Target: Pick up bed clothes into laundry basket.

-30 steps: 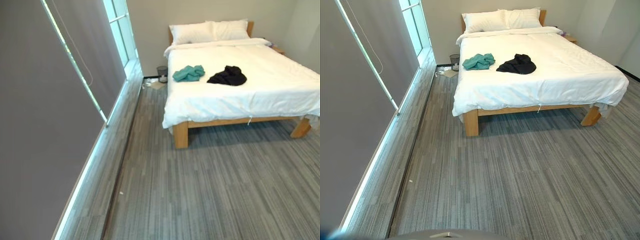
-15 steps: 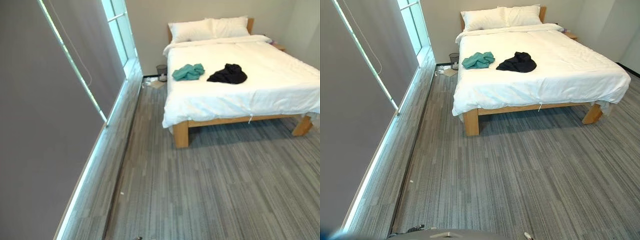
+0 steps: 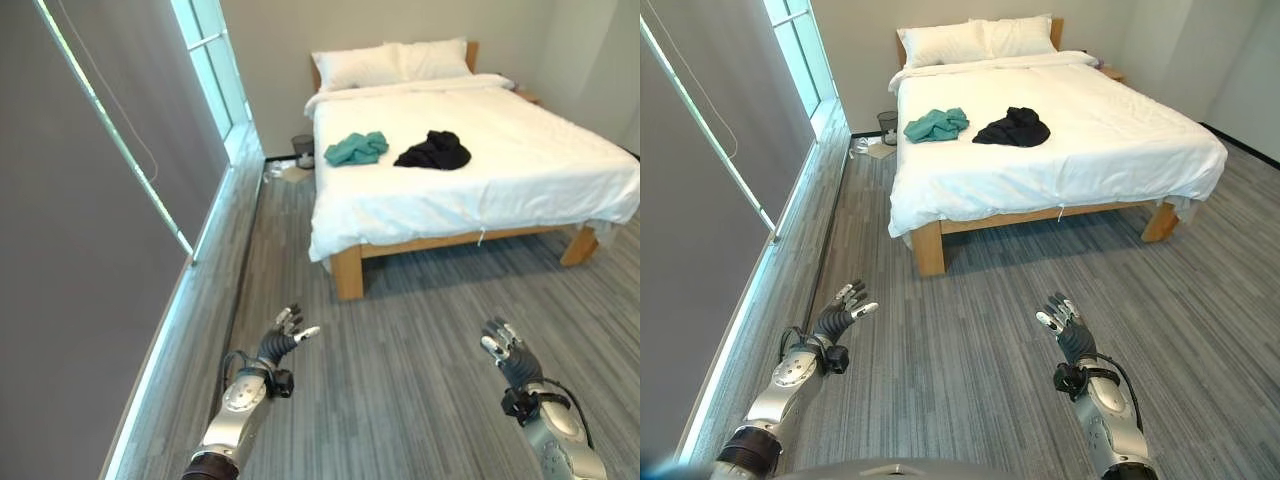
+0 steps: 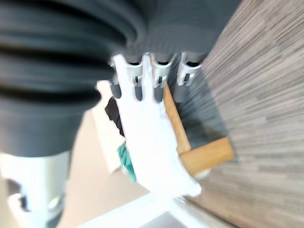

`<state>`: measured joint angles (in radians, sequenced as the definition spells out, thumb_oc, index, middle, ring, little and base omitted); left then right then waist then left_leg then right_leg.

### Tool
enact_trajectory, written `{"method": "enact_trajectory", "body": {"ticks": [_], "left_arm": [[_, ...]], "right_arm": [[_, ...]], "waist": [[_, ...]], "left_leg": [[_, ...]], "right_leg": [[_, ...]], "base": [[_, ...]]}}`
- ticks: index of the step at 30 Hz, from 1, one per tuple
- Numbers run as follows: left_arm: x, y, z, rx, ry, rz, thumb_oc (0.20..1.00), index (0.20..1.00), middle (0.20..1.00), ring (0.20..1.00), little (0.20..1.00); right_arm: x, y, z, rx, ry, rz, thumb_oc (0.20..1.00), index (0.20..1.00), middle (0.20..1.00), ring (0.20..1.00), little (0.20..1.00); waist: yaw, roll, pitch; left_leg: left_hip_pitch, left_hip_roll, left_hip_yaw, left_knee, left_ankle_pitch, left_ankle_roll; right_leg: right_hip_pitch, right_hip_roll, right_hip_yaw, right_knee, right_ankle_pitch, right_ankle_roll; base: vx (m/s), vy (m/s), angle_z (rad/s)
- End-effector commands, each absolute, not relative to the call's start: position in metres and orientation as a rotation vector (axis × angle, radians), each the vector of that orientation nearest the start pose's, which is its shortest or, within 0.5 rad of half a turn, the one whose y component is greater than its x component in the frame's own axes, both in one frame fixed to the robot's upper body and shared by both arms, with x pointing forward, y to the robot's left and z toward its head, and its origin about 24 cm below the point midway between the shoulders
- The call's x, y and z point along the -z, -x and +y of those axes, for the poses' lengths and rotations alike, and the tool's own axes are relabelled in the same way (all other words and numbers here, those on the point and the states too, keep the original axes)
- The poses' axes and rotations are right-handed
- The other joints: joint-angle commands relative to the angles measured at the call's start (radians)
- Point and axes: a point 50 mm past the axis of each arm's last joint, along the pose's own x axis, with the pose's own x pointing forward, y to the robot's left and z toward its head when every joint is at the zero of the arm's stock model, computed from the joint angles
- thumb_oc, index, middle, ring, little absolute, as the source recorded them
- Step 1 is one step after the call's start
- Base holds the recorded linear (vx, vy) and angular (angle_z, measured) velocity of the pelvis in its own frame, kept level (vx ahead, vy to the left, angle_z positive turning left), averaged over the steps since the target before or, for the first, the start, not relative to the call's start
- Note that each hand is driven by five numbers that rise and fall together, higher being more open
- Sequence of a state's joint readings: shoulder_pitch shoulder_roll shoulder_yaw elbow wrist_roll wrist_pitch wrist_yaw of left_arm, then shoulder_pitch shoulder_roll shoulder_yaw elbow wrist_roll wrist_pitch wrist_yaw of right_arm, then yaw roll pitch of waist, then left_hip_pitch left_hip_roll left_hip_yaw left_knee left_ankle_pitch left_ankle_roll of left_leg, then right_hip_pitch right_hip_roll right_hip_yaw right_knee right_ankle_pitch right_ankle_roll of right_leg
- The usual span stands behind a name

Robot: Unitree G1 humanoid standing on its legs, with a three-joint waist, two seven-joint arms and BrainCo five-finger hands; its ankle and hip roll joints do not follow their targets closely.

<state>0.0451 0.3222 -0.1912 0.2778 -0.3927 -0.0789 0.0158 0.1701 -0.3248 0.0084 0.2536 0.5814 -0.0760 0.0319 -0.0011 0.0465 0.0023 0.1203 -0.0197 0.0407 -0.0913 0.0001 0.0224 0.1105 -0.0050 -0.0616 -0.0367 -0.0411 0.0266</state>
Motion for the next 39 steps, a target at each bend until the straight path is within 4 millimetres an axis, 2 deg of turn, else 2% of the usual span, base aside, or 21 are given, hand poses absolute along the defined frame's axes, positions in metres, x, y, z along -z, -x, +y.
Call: {"method": "enact_trajectory", "body": {"ticks": [1,5,7,11,18,19,21,22,23,24,26,27,28,29,31,32,33,35,37,38,39], "left_arm": [[0.017,-0.239,0.209,-0.023,0.007,0.242,1.000,1.000,1.000,1.000,1.000],[0.017,-0.238,0.210,-0.034,-0.039,0.238,1.000,1.000,1.000,1.000,1.000],[0.031,-0.230,0.209,-0.066,0.026,0.302,1.000,1.000,1.000,1.000,1.000],[0.042,-0.219,0.211,-0.094,0.051,0.355,1.000,1.000,1.000,1.000,1.000],[0.038,-0.222,0.216,-0.117,0.043,0.336,1.000,1.000,1.000,1.000,1.000],[0.035,-0.225,0.217,-0.124,0.036,0.324,1.000,1.000,1.000,1.000,1.000],[0.024,-0.236,0.217,-0.132,0.018,0.276,1.000,1.000,1.000,1.000,1.000],[0.024,-0.236,0.217,-0.132,0.018,0.276,1.000,1.000,1.000,1.000,1.000],[0.017,-0.242,0.219,-0.148,0.012,0.244,1.000,1.000,1.000,1.000,1.000],[0.017,-0.244,0.218,-0.148,0.016,0.242,1.000,1.000,1.000,1.000,1.000],[0.016,-0.247,0.217,-0.158,0.023,0.241,1.000,1.000,1.000,1.000,1.000],[0.014,-0.249,0.218,-0.156,0.013,0.233,1.000,1.000,1.000,1.000,1.000],[0.014,-0.249,0.217,-0.156,0.013,0.234,1.000,1.000,1.000,1.000,1.000],[0.012,-0.252,0.216,-0.142,0.003,0.227,1.000,1.000,1.000,1.000,1.000],[0.012,-0.256,0.216,-0.133,-0.014,0.226,1.000,1.000,1.000,1.000,1.000],[0.012,-0.256,0.216,-0.132,-0.018,0.229,1.000,1.000,1.000,1.000,1.000],[0.014,-0.255,0.218,-0.140,-0.025,0.239,1.000,1.000,1.000,1.000,1.000],[0.018,-0.250,0.221,-0.151,-0.025,0.253,1.000,1.000,1.000,1.000,1.000],[0.019,-0.248,0.218,-0.142,-0.011,0.256,1.000,1.000,1.000,1.000,1.000],[0.020,-0.247,0.217,-0.145,-0.008,0.261,1.000,1.000,1.000,1.000,1.000],[0.021,-0.244,0.216,-0.143,0.014,0.265,1.000,1.000,1.000,1.000,1.000]], "right_arm": [[0.020,-0.203,-0.236,0.129,-0.074,0.235,1.000,1.000,1.000,1.000,1.000],[0.036,-0.193,-0.232,0.118,-0.086,0.309,1.000,1.000,1.000,1.000,1.000],[0.047,-0.186,-0.224,0.115,-0.150,0.357,1.000,1.000,1.000,1.000,1.000],[0.054,-0.180,-0.221,0.101,-0.151,0.399,1.000,1.000,1.000,1.000,1.000],[0.043,-0.194,-0.220,0.087,-0.128,0.349,1.000,1.000,1.000,1.000,1.000],[0.039,-0.199,-0.219,0.083,-0.128,0.329,1.000,1.000,1.000,1.000,1.000],[0.026,-0.216,-0.215,0.059,-0.113,0.267,1.000,1.000,1.000,1.000,1.000],[0.026,-0.216,-0.215,0.059,-0.113,0.267,1.000,1.000,1.000,1.000,1.000],[0.018,-0.228,-0.209,0.031,-0.105,0.228,1.000,1.000,1.000,1.000,1.000],[0.018,-0.229,-0.206,0.027,-0.113,0.229,1.000,1.000,1.000,1.000,1.000],[0.015,-0.230,-0.203,0.026,-0.132,0.214,1.000,1.000,1.000,1.000,1.000],[0.015,-0.228,-0.204,0.029,-0.128,0.212,1.000,1.000,1.000,1.000,1.000],[0.015,-0.228,-0.204,0.030,-0.128,0.213,1.000,1.000,1.000,1.000,1.000],[0.017,-0.224,-0.208,0.047,-0.118,0.226,1.000,1.000,1.000,1.000,1.000],[0.021,-0.220,-0.210,0.062,-0.125,0.243,1.000,1.000,1.000,1.000,1.000],[0.023,-0.219,-0.210,0.065,-0.126,0.251,1.000,1.000,1.000,1.000,1.000],[0.023,-0.218,-0.209,0.067,-0.132,0.252,1.000,1.000,1.000,1.000,1.000],[0.024,-0.217,-0.210,0.073,-0.156,0.252,1.000,1.000,1.000,1.000,1.000],[0.025,-0.214,-0.212,0.070,-0.165,0.257,1.000,1.000,1.000,1.000,1.000],[0.024,-0.216,-0.215,0.069,-0.160,0.257,1.000,1.000,1.000,1.000,1.000],[0.023,-0.216,-0.216,0.073,-0.171,0.255,1.000,1.000,1.000,1.000,1.000]], "waist": [[0.003,-0.056,-0.018],[0.004,-0.059,-0.009],[0.004,-0.061,-0.002],[0.005,-0.064,0.007],[0.013,-0.063,0.017],[0.014,-0.062,0.023],[0.021,-0.049,0.062],[0.022,-0.049,0.061],[0.014,-0.037,0.111],[0.009,-0.031,0.122],[-0.009,-0.024,0.147],[-0.021,-0.022,0.153],[-0.024,-0.020,0.155],[-0.038,-0.025,0.158],[-0.060,-0.038,0.168],[-0.069,-0.036,0.167],[-0.079,-0.041,0.162],[-0.084,-0.050,0.141],[-0.090,-0.047,0.121],[-0.093,-0.039,0.115],[-0.095,-0.021,0.110]], "left_leg": [[-0.072,-0.010,-0.040,0.004,0.039,-0.032],[-0.073,-0.011,-0.039,0.004,0.037,-0.030],[-0.066,-0.013,-0.038,0.004,0.027,-0.030],[-0.066,-0.015,-0.037,0.004,0.025,-0.028],[-0.072,-0.024,-0.029,0.006,0.019,-0.020],[-0.077,-0.026,-0.028,0.010,0.017,-0.017],[-0.108,-0.027,-0.020,0.025,0.013,0.002],[-0.109,-0.027,-0.020,0.025,0.013,0.002],[-0.114,-0.020,-0.007,0.028,0.012,0.017],[-0.110,-0.019,-0.006,0.028,0.011,0.019],[-0.080,-0.015,-0.016,0.021,0.000,0.011],[-0.062,-0.009,-0.018,0.017,-0.011,-0.001],[-0.057,-0.007,-0.021,0.017,-0.014,-0.001],[-0.027,0.005,-0.040,0.014,-0.038,-0.024],[0.028,0.031,-0.061,0.005,-0.077,-0.055],[0.054,0.048,-0.069,0.004,-0.095,-0.067],[0.109,0.081,-0.076,0.004,-0.126,-0.088],[0.153,0.120,-0.081,0.004,-0.134,-0.108],[0.160,0.161,-0.097,0.037,-0.136,-0.122],[0.162,0.183,-0.101,0.072,-0.110,-0.134],[0.158,0.225,-0.108,0.143,-0.043,-0.154]], "right_leg": [[-0.003,-0.076,-0.019,-0.040,0.045,0.090],[-0.003,-0.075,-0.017,-0.040,0.042,0.089],[0.004,-0.076,-0.015,-0.042,0.035,0.090],[0.006,-0.078,-0.014,-0.043,0.035,0.091],[-0.002,-0.089,-0.005,-0.038,0.036,0.100],[-0.015,-0.094,-0.002,-0.023,0.033,0.104],[-0.143,-0.105,0.013,0.166,0.028,0.120],[-0.145,-0.105,0.014,0.168,0.027,0.120],[-0.270,-0.114,0.012,0.373,0.107,0.145],[-0.311,-0.112,0.024,0.439,0.125,0.146],[-0.379,-0.134,0.016,0.430,0.145,0.133],[-0.407,-0.162,0.009,0.371,0.151,0.131],[-0.401,-0.161,0.004,0.370,0.147,0.131],[-0.401,-0.209,0.023,0.270,0.181,0.145],[-0.432,-0.256,0.021,0.108,0.243,0.176],[-0.429,-0.261,0.016,0.057,0.264,0.190],[-0.441,-0.268,-0.028,-0.003,0.304,0.215],[-0.440,-0.269,-0.058,0.014,0.332,0.225],[-0.432,-0.256,-0.057,0.052,0.298,0.212],[-0.438,-0.244,-0.064,0.081,0.288,0.201],[-0.444,-0.213,-0.064,0.146,0.247,0.177]], "base": [[-0.01,-0.002,0.04],[0.00,0.000,0.01],[0.02,0.000,0.00],[0.02,0.009,-0.01],[0.01,0.017,-0.01],[-0.07,0.072,-0.03],[-0.13,0.088,-0.17],[-0.16,0.118,-0.29],[-0.09,0.102,-0.22],[-0.03,0.103,-0.34],[0.20,-0.018,-0.21],[0.19,-0.058,0.08],[0.33,-0.191,0.17],[0.36,-0.229,0.17],[0.46,-0.305,0.20],[0.56,-0.368,0.23],[0.56,-0.372,0.18],[0.51,-0.395,0.13],[0.37,-0.341,0.28],[0.36,-0.340,0.64],[0.26,-0.246,0.61]]}}
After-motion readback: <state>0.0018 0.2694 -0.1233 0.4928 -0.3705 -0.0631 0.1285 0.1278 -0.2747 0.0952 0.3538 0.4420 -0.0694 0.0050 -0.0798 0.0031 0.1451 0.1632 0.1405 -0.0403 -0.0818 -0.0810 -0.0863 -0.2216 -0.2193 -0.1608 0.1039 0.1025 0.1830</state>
